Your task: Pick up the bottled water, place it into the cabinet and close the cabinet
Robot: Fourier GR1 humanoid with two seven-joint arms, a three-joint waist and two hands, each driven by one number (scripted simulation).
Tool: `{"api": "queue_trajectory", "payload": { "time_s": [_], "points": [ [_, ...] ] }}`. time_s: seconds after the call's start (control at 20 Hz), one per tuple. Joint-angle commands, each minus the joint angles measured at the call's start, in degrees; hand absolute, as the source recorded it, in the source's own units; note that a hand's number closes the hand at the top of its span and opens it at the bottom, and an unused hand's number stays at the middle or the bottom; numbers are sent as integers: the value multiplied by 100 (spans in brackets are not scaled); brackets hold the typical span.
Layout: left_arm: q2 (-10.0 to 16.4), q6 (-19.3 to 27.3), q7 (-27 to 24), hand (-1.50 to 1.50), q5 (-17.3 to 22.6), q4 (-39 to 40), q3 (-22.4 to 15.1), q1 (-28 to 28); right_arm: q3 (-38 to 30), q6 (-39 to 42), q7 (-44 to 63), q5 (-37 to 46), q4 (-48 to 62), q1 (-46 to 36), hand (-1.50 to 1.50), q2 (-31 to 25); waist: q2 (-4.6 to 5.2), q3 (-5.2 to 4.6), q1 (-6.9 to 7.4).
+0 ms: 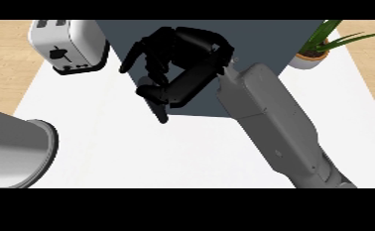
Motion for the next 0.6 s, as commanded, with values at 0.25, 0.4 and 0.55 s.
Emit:
{"api": "queue_trajectory", "payload": {
  "time_s": [0.25,0.4,0.55],
  "points": [
    [-47,-115,98,-150,-38,83,155,-238,-839,-794,-788,837,604,-834,-150,-340,104,17,19],
    [-164,-173,133,-150,-204,63,-20,-261,-849,-1025,-750,887,476,-929,-150,-248,84,14,-1],
    [-119,-65,285,-150,-192,-64,-90,-466,-873,-1060,-850,961,591,-1015,-150,-169,114,16,-3]
  ]
}}
